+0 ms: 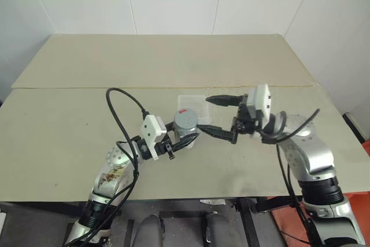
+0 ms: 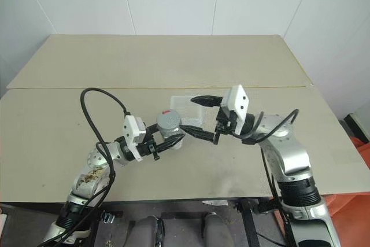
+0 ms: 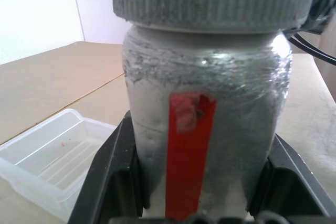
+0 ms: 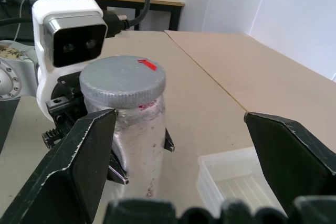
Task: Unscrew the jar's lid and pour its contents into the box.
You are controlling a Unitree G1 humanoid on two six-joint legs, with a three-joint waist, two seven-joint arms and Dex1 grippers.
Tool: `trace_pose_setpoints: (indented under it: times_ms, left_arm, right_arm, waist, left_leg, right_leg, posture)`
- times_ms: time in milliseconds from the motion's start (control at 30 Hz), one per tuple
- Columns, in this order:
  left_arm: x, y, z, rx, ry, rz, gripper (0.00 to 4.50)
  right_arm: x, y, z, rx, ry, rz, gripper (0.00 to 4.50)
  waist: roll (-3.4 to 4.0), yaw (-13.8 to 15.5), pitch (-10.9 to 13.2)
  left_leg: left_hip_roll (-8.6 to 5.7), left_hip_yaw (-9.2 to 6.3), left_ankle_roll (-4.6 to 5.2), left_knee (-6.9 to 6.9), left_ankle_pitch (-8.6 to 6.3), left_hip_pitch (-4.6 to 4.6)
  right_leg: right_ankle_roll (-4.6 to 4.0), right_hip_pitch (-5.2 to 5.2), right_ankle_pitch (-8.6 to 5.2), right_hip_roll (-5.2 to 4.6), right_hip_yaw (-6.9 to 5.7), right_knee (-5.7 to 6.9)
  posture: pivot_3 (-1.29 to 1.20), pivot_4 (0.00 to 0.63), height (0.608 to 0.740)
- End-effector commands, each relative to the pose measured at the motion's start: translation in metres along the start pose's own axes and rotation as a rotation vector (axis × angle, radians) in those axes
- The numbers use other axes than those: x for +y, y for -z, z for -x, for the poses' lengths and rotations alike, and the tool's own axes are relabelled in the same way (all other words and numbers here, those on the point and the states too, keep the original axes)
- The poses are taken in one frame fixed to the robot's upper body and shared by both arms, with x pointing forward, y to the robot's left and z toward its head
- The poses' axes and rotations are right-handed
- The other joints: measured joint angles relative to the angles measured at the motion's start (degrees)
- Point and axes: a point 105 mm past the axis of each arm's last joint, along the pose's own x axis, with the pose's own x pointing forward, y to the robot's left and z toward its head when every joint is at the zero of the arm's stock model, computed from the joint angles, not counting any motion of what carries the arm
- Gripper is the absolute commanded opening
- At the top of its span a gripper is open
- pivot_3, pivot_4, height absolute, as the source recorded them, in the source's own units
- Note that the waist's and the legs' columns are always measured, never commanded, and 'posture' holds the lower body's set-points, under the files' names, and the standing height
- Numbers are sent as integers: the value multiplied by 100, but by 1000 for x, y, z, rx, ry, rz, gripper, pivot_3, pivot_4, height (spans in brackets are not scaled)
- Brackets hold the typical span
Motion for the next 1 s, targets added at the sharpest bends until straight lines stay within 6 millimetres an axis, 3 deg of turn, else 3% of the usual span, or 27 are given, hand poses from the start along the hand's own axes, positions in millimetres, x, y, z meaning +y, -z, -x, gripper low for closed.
trace_pose_setpoints:
  times_ms: [33, 200, 367, 733, 1000]
  left_arm:
    - [-2, -12, -3, -46, 24, -36, 1979]
    - [-2, -12, -4, -47, 25, -36, 1979]
    - [-2, -12, -5, -46, 27, -37, 1979]
    - [-3, -10, -7, -34, 24, -44, 1979]
    - [-5, -9, -6, -36, 22, -43, 1979]
  right_arm:
    - [-3, -11, 9, -22, 21, 53, 4500]
    - [15, -17, 15, -11, -83, 45, 4500]
    - [28, -32, 1, -72, -142, 44, 4500]
    - [25, -32, -38, -128, -157, 63, 4500]
    - [11, -23, -41, -123, -106, 60, 4500]
  waist:
    - [0, -3, 0]
    - [0, 4, 0]
    - [0, -15, 0]
    - [0, 5, 0]
    - [0, 2, 0]
  left_leg:
    - [0, 0, 0, 0, 0, 0]
    - [-1, 0, 0, 1, 0, -1]
    - [0, -1, 0, 1, 0, 0]
    - [-1, -2, 1, 3, 0, -1]
    - [0, -1, 1, 2, 0, -2]
  right_leg:
    - [0, 0, 0, 0, 0, 0]
    - [2, 0, -1, -1, 1, -1]
    - [7, 1, -4, -1, 1, 0]
    - [-2, 0, 2, 0, 2, 4]
    - [-4, -1, 3, 0, 0, 2]
  posture:
    - [0, 150, 740]
    - [0, 150, 740]
    - [0, 150, 740]
    - [0, 150, 740]
    - [0, 150, 740]
